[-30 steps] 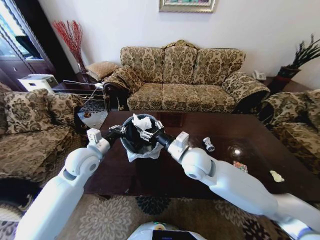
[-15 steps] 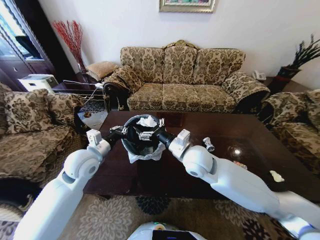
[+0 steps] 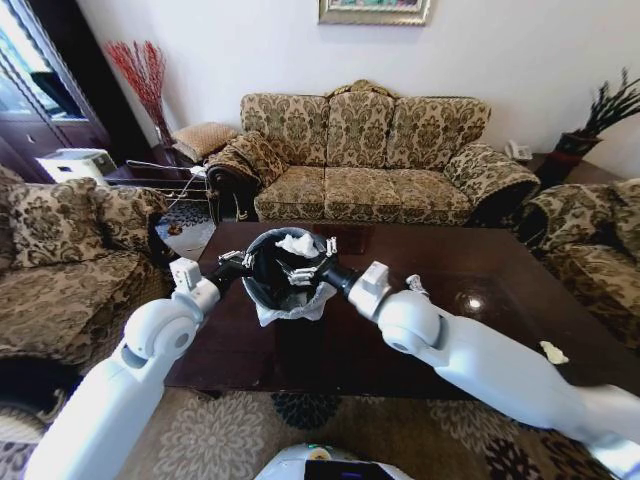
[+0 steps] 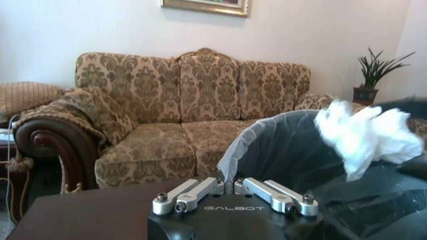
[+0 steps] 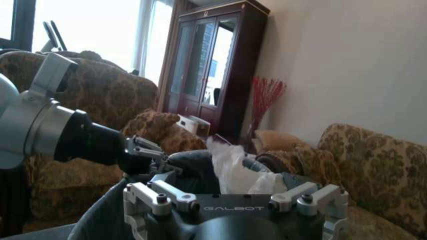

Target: Move to the front of the table and place the trash on the table into the trash bin.

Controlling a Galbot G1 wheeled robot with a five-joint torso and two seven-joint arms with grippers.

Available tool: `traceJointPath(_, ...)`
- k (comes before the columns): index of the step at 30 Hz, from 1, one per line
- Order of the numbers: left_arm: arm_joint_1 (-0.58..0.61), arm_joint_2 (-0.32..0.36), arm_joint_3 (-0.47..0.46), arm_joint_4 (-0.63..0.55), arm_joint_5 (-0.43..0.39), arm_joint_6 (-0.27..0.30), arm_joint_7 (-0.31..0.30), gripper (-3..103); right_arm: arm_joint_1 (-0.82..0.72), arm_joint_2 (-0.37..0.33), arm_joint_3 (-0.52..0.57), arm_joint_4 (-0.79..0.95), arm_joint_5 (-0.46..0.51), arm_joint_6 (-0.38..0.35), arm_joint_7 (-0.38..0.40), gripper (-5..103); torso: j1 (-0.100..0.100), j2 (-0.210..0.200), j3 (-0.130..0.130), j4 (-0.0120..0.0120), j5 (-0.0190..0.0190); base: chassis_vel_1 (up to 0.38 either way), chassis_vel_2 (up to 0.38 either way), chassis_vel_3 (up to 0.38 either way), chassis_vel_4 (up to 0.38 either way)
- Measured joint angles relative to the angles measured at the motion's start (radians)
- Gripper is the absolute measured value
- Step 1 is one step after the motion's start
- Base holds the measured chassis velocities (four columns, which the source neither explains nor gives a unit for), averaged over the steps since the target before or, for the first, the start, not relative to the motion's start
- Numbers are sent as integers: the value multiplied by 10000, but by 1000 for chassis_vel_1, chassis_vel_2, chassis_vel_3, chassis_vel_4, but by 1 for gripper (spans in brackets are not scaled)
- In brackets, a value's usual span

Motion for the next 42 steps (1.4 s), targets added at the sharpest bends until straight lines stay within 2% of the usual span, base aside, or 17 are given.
traceJointPath(3, 0, -45, 36, 0, -3, 5, -7, 3, -64, -320, 172, 178, 18, 9, -97, 100, 0, 0, 0, 3, -1, 0, 0, 0, 0)
traceJointPath(9, -49, -91, 70, -1, -4, 10, -2, 3, -74, -499, 332, 369, 157, 22, -243, 100, 0, 0, 0, -1, 1, 0, 0, 0, 0)
traceJointPath(15, -40, -155, 100, 4, 0, 14, 12, 3, 378, -35, -40, 11, 242, 112, -274, 100, 0, 0, 0, 2, -1, 0, 0, 0, 0)
traceJointPath(18, -14, -157, 103, -5, 6, 17, 18, 3, 920, 400, -647, -302, 230, 209, -194, 100, 0, 0, 1, 4, -1, 0, 0, 0, 0)
traceJointPath(23, -52, -23, 72, -35, -52, 25, 19, 3, 1259, 567, -962, -428, 232, 193, -133, 100, 0, 0, 0, 4, -3, 0, 0, 0, 0)
traceJointPath(32, -80, -15, 52, 6, -92, 28, 20, 3, 1629, 429, -1057, -314, 237, -136, -309, 100, 0, 0, 0, 2, -1, 0, 0, 0, 0)
traceJointPath(38, -148, -48, 76, 144, -96, 28, 77, 3, 1667, -117, -1047, -124, 214, -513, -1137, 100, 0, 0, 1, -2, 1, 0, 0, 0, 0)
traceJointPath(42, -129, -157, 86, 184, -82, 28, 105, 3, 1685, -100, -1110, -119, 233, -487, -1096, 100, 0, 0, 0, 0, -1, 0, 0, 0, 0)
